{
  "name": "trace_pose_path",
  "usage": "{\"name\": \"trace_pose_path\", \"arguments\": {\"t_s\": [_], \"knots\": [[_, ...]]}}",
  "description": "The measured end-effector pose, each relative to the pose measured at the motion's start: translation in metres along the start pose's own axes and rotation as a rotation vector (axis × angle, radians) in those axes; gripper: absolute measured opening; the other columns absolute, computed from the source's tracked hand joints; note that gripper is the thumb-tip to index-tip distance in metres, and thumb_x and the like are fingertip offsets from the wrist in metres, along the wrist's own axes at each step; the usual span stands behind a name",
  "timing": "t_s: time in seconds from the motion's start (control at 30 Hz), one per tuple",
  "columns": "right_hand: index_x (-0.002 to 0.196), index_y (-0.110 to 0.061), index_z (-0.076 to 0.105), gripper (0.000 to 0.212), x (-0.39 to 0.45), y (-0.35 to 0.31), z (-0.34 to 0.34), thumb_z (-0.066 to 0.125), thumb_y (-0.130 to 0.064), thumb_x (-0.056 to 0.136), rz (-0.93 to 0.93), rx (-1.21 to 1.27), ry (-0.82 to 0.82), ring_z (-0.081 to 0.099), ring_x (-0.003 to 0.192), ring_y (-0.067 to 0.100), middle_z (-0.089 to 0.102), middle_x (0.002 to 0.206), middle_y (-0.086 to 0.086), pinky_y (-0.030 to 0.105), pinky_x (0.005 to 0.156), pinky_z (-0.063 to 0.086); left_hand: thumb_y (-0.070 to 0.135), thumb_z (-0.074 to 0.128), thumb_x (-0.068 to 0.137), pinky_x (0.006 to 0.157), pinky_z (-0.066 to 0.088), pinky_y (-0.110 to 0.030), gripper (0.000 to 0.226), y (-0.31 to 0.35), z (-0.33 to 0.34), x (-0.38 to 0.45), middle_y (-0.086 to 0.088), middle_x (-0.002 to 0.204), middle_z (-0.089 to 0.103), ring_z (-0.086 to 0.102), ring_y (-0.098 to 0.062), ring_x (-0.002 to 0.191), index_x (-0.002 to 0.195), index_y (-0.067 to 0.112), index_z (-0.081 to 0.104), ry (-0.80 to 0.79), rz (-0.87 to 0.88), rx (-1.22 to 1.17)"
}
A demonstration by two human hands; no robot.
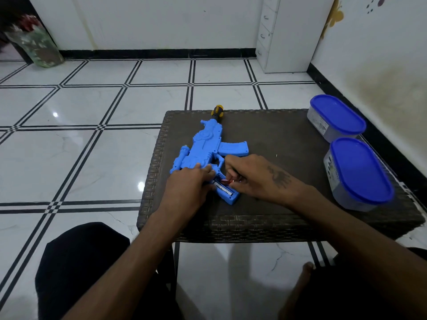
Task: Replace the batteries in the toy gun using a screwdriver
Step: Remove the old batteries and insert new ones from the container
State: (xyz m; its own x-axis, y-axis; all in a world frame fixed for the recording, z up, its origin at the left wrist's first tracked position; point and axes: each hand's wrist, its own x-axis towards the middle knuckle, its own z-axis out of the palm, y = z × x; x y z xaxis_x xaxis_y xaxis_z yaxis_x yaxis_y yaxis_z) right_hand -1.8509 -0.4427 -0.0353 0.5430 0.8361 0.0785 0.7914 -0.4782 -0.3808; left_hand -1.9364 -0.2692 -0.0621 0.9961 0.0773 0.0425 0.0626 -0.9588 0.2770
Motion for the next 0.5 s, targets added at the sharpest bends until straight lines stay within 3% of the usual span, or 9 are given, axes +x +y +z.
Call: {"name": "trace_pose_path", "arguments": {"t_s": [0.17,0.3,0.43,0.5], "knots": [[0.074,-0.031,0.033,0.036,-0.005,-0.006,-0.008,0.059,-0.007,0.080,0.039,0.048,0.169,0.060,0.065,0.001,0.066,0.078,-0.005,0.032,0.058,0.049,0.037,0.060,0.089,0.090,0.049,-0.044,0.033,-0.001,0.000,-0.001,0.003,0.125,0.064,0.059,-0.023,0.116,0.121,0.028,0.062,0.026,0.010,-0.003],[0.070,-0.034,0.032,0.046,-0.012,0.011,-0.024,0.066,-0.004,0.080,0.187,0.097,0.353,0.066,0.069,0.011,0.068,0.081,-0.004,0.033,0.063,0.054,0.044,0.062,0.086,0.083,0.050,-0.036,0.033,-0.004,-0.007,0.004,0.009,0.120,0.065,0.059,-0.018,0.112,0.117,0.032,0.063,0.035,0.052,0.058],[0.072,-0.030,0.038,0.043,-0.025,0.040,-0.021,0.070,-0.002,0.081,0.360,0.074,0.383,0.065,0.075,0.015,0.064,0.082,-0.002,0.027,0.060,0.053,0.051,0.066,0.082,0.096,0.040,-0.034,0.067,-0.013,-0.011,0.014,0.009,0.137,0.046,0.041,-0.018,0.125,0.143,0.038,0.041,-0.065,0.187,0.163],[0.074,-0.028,0.040,0.041,-0.031,0.051,-0.014,0.069,-0.001,0.082,0.428,0.070,0.377,0.064,0.076,0.014,0.062,0.082,-0.001,0.027,0.062,0.054,0.054,0.064,0.081,0.097,0.038,-0.035,0.070,-0.014,-0.007,0.017,0.006,0.135,0.042,0.037,-0.021,0.124,0.144,0.037,0.039,-0.067,0.235,0.228]]}}
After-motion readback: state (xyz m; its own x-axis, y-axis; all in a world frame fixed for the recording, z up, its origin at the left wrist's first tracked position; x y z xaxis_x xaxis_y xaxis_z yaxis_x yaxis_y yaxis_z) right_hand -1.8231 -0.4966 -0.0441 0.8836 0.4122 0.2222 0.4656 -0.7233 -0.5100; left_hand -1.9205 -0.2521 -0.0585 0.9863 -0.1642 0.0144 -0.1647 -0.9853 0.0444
